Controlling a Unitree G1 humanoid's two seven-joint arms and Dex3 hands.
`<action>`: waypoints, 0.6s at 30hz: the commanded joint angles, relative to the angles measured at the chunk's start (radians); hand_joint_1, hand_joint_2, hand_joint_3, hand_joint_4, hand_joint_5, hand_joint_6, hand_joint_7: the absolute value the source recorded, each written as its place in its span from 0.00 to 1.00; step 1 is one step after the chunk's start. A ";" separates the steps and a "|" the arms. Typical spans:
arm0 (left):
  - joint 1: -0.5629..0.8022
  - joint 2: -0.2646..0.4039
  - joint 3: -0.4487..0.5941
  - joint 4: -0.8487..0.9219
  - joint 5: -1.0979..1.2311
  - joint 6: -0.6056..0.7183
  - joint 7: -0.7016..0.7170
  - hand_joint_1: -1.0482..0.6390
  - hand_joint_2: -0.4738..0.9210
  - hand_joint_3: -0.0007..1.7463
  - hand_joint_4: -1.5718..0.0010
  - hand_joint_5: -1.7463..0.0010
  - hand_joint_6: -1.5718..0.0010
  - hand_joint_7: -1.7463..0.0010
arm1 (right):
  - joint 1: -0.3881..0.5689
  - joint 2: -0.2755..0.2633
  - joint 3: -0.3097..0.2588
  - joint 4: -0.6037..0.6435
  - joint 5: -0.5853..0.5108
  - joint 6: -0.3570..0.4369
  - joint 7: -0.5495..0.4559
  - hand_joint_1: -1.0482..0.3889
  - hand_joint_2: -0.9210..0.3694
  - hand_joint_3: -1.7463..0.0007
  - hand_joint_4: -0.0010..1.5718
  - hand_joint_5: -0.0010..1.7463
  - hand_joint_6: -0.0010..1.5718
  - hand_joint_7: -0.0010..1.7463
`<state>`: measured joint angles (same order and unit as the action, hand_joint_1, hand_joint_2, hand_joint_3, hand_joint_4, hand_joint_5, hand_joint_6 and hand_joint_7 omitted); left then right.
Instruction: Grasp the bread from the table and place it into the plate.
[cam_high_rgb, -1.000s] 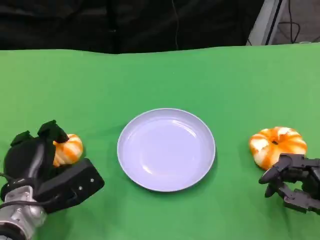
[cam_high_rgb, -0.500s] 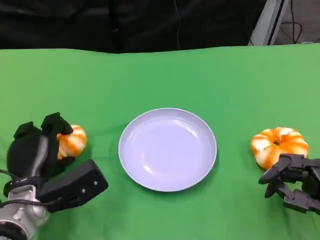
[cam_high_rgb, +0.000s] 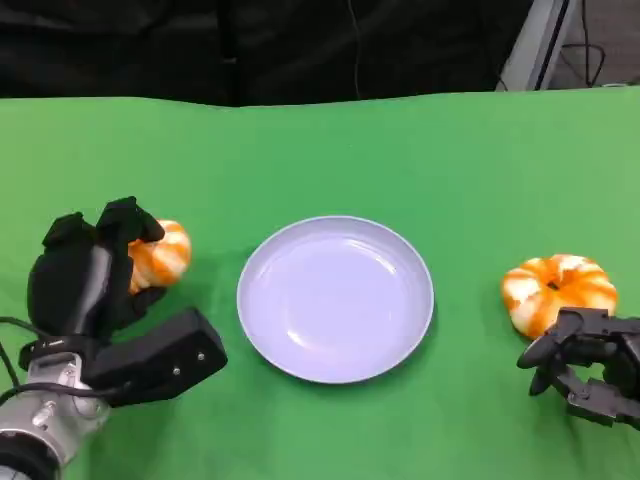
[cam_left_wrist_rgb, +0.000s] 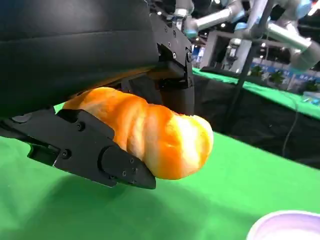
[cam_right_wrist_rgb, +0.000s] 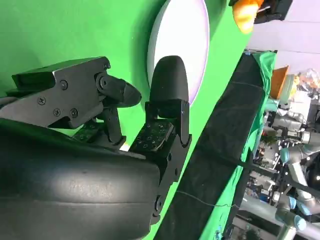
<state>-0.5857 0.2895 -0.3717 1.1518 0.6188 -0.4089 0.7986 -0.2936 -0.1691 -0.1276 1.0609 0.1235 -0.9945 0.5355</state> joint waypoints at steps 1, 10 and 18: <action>0.030 0.031 -0.002 -0.061 0.015 -0.019 0.024 0.61 1.00 0.14 0.70 0.00 0.67 0.14 | 0.005 -0.015 -0.006 -0.002 0.003 -0.006 -0.003 0.76 0.08 0.64 0.56 0.78 0.60 0.53; 0.077 0.034 0.005 -0.225 0.037 -0.016 0.004 0.60 1.00 0.13 0.71 0.00 0.64 0.21 | 0.002 -0.012 -0.005 0.001 0.003 -0.004 -0.005 0.77 0.08 0.64 0.56 0.78 0.60 0.53; 0.097 0.007 -0.001 -0.293 0.044 -0.021 -0.009 0.59 1.00 0.17 0.68 0.03 0.61 0.25 | 0.002 -0.016 -0.002 0.001 -0.010 -0.008 -0.019 0.77 0.08 0.64 0.56 0.77 0.60 0.53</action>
<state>-0.5011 0.2965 -0.3711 0.8815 0.6562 -0.4228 0.7979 -0.2936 -0.1690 -0.1272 1.0609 0.1198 -0.9943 0.5276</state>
